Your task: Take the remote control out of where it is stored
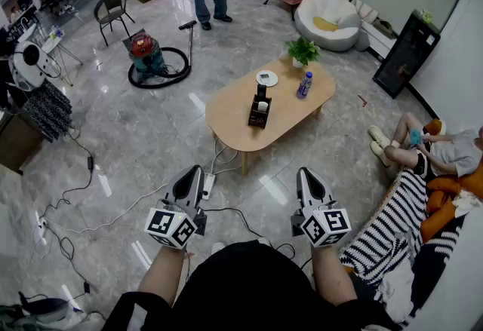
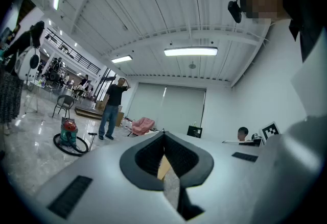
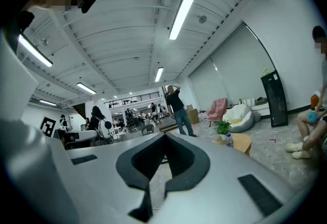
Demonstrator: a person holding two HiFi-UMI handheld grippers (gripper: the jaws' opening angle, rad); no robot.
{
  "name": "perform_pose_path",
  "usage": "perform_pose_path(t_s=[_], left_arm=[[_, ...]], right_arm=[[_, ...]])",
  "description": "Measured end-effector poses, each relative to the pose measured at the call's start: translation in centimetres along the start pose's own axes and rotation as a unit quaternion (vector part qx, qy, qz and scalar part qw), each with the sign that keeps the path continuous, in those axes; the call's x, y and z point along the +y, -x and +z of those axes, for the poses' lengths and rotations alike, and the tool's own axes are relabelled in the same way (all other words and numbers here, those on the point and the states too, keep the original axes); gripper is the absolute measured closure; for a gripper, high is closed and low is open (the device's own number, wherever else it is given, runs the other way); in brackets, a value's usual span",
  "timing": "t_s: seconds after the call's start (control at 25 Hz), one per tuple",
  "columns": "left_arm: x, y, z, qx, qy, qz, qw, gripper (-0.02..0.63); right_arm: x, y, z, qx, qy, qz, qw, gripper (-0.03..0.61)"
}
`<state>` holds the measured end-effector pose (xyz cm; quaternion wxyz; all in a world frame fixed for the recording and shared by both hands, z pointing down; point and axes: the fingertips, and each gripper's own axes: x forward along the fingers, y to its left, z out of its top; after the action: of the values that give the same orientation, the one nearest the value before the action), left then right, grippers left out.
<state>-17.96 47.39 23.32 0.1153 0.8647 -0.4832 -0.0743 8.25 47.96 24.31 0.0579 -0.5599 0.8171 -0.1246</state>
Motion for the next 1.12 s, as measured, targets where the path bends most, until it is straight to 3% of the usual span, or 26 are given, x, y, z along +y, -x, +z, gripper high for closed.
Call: perform_pose_path(t_s=[0.84,1.12], left_arm=[[0.8,1.6,0.3,0.000,0.001,-0.003,1.0000,0.607],[3.1,3.5,0.7,0.001,0.005,-0.005,1.0000,0.607]], right_arm=[[1.8,0.0,-0.4,0.004,-0.009,0.008,1.000,0.572],[3.8,0.3,-1.0,-0.014,-0.016,-0.017,1.000,0.572]])
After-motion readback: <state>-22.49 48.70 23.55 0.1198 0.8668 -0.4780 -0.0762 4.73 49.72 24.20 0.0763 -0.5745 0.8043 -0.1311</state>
